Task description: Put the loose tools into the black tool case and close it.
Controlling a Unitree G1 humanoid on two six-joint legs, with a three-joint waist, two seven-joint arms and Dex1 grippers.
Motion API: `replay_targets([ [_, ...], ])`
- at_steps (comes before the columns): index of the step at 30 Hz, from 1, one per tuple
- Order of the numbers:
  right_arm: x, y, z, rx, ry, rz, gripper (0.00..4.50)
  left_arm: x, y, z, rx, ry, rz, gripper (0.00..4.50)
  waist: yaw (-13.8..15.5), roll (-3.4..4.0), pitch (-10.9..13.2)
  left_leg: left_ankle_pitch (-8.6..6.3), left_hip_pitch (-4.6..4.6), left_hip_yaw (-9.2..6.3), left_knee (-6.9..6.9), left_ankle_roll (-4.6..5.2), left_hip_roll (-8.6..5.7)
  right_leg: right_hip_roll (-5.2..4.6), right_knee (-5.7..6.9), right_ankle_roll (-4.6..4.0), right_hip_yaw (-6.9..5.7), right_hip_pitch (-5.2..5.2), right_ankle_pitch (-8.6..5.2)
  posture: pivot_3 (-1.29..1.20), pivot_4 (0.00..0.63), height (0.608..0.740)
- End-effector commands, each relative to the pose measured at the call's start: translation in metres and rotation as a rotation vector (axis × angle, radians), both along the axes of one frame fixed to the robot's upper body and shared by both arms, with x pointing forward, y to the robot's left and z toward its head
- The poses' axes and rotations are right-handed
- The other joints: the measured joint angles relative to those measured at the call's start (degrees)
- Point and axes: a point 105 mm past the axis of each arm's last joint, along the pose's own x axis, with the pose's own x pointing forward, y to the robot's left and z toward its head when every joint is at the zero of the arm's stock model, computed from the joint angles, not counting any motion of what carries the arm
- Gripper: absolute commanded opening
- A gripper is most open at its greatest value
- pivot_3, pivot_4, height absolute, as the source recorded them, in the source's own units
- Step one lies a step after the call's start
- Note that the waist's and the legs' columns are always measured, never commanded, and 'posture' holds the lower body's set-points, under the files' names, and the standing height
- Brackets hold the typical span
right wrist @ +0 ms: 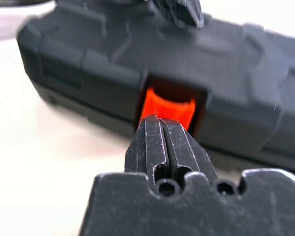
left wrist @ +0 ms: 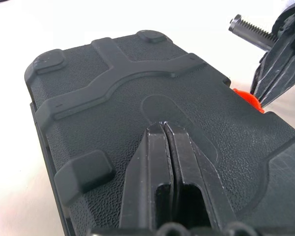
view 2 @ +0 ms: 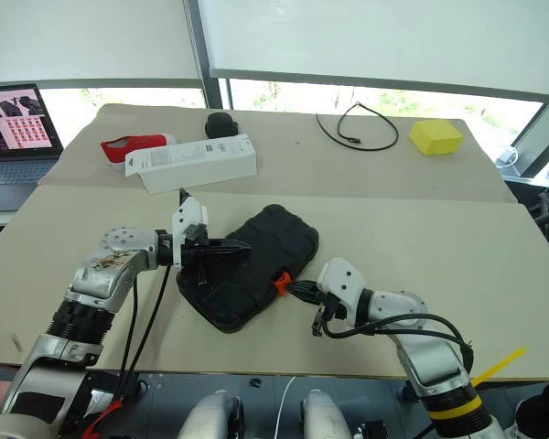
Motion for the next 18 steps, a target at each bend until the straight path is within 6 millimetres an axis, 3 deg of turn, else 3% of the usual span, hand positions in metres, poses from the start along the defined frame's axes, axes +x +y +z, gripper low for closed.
replay_targets([
  [1,0.001,0.002,0.004,-0.02,-0.015,0.012,0.0,-0.001,0.003,-0.018,0.028,0.05,0.018,0.1,0.0,0.0,0.0,0.0,-0.01,-0.01,0.0,0.0,0.0,0.0,0.0,0.0,0.0,0.0,0.0,0.0,0.15,0.74],
  [9,0.006,0.013,0.003,-0.006,-0.02,0.023,0.0,-0.002,0.001,-0.026,0.043,0.061,0.01,0.1,-0.2,0.01,0.0,0.0,0.05,0.0,0.0,0.0,0.0,0.0,0.01,0.0,0.01,0.01,0.0,0.0,0.15,0.74],
  [18,0.014,0.017,0.002,0.006,-0.02,0.015,0.0,-0.015,0.0,-0.051,0.128,0.113,-0.027,0.1,-0.4,0.17,-0.1,0.0,0.21,0.01,-0.01,0.0,0.01,0.02,0.11,-0.01,0.06,0.08,-0.01,0.0,0.15,0.74],
])
